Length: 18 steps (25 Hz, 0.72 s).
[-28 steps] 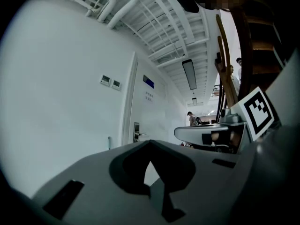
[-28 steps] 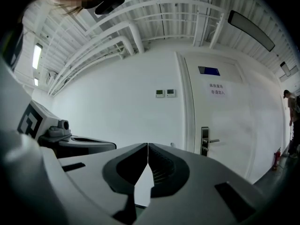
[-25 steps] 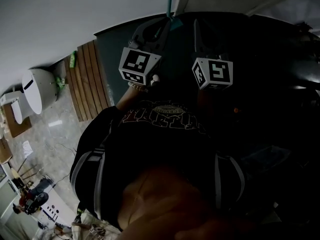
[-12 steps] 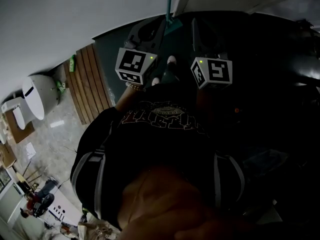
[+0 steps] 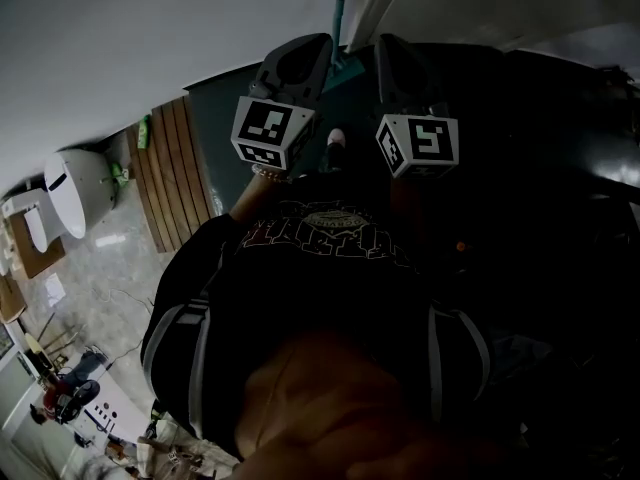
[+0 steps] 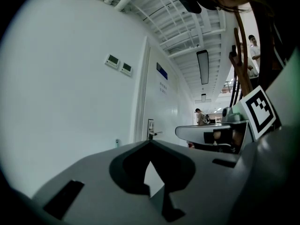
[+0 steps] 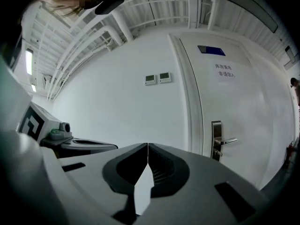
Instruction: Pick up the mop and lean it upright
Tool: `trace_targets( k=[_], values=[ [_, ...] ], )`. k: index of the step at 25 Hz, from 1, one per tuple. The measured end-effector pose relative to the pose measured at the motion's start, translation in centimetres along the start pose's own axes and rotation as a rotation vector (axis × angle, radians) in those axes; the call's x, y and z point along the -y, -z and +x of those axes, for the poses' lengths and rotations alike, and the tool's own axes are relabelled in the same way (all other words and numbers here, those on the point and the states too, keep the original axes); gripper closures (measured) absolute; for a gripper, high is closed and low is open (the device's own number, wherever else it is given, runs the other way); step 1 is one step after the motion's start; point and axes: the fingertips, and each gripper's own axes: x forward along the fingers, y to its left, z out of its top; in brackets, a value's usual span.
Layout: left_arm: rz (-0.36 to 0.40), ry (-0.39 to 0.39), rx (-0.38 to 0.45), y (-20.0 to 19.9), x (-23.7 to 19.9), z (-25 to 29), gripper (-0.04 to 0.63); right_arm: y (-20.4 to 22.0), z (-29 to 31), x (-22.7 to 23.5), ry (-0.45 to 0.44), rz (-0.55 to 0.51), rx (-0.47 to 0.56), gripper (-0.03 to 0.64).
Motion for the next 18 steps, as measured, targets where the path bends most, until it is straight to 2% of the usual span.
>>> trace_targets(
  k=[9,18],
  values=[
    [-0.009,-0.059,0.006,-1.6,-0.5,6.6,0.557,-1.0,3.9,5.9,-0.064,-0.007,-0.005,0.598],
    [-0.039,-0.126,-0.013,-1.5,-3.1,9.2,0.557,-0.8,8.0,7.5,-0.118,-0.003,-0.041,0.598]
  ],
)
